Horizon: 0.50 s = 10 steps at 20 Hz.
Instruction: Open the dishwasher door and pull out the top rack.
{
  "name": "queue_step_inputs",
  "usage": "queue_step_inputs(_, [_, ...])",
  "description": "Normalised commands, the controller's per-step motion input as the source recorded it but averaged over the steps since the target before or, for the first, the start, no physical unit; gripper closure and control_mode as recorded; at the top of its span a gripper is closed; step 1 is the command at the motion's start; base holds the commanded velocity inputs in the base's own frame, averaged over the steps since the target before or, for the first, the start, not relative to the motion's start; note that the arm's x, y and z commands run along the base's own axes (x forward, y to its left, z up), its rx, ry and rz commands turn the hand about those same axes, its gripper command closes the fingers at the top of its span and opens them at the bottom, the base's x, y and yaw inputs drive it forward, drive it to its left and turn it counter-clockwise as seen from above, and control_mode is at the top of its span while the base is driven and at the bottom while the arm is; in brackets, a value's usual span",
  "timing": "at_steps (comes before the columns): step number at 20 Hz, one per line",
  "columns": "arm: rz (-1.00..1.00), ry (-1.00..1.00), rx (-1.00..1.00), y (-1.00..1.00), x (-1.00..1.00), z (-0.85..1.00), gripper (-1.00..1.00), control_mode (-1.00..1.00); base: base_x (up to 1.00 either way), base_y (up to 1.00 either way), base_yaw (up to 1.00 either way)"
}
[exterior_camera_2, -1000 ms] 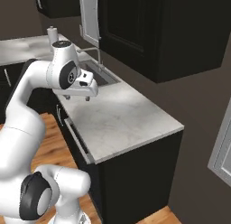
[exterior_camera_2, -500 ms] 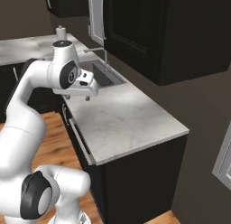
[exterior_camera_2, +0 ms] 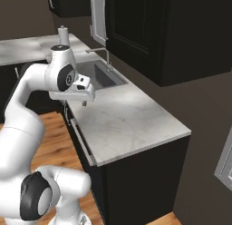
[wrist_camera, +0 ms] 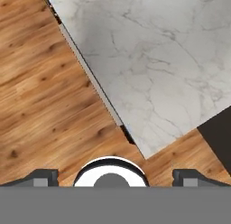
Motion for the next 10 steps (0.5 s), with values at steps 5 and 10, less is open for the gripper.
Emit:
queue_step_inputs(5, [0.05,0.07,-0.29,0.91,-0.35,-0.91,-1.00,-1.00,0.00,0.00,0.00])
queue_step_inputs(10, [0.01,0.00,-0.37,0.93,-0.39,-0.61,-1.00,-1.00,0.00,0.00,0.00])
